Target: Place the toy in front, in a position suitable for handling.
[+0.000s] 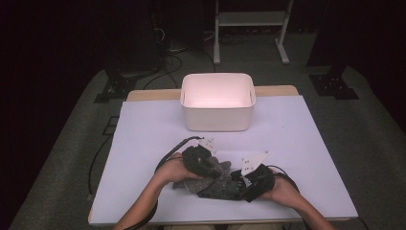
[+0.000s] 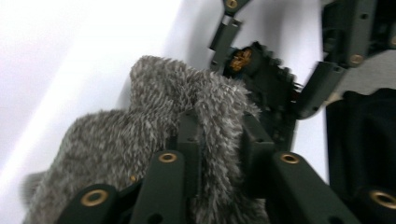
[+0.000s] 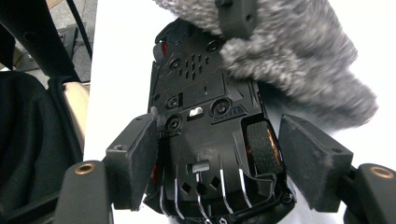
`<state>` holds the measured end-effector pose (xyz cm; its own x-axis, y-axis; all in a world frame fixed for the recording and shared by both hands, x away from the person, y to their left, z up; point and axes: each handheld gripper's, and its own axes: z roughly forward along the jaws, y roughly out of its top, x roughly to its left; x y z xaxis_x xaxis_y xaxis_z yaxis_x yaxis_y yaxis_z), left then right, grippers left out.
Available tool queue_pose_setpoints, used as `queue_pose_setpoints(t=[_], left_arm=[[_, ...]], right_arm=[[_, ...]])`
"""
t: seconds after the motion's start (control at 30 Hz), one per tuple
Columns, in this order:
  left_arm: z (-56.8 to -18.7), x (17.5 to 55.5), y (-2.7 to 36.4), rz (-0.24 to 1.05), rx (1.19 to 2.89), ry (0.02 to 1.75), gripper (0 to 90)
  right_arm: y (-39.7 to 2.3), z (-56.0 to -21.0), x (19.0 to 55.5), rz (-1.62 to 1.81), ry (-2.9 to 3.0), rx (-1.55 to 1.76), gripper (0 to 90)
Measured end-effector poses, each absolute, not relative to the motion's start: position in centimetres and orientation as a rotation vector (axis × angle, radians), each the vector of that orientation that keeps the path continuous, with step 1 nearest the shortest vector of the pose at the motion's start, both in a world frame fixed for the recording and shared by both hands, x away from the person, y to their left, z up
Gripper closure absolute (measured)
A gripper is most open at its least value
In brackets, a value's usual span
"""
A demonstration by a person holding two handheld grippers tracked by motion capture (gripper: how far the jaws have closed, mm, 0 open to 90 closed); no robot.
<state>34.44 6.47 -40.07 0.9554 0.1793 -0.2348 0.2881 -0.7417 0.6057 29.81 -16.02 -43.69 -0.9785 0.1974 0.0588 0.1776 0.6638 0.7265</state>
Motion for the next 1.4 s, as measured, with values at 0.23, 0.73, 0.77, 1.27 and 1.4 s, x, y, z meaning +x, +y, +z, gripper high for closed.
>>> queue_pose_setpoints(t=[0.23,0.73,0.77,1.27,1.4], left_arm=[[-39.7,33.8,6.8,-0.202,2.433,0.278,76.2],[-38.2,29.9,7.5,-0.234,2.393,0.127,75.4],[-38.2,29.8,7.6,-0.238,2.392,0.12,75.4],[-37.5,31.3,7.1,-0.115,2.421,0.156,75.5],[-37.8,31.2,7.1,-0.13,2.41,0.162,73.6]], right_arm=[[-15.9,-43.4,29.4,1.221,2.837,0.319,28.3],[-14.6,-44.3,28.3,1.163,3.0,0.283,44.9],[-14.4,-44.4,28.2,1.163,3.018,0.26,51.8],[-14.8,-44.2,30.5,1.141,2.883,0.259,56.5],[-15.1,-44.6,30.4,1.159,2.879,0.276,56.0]])
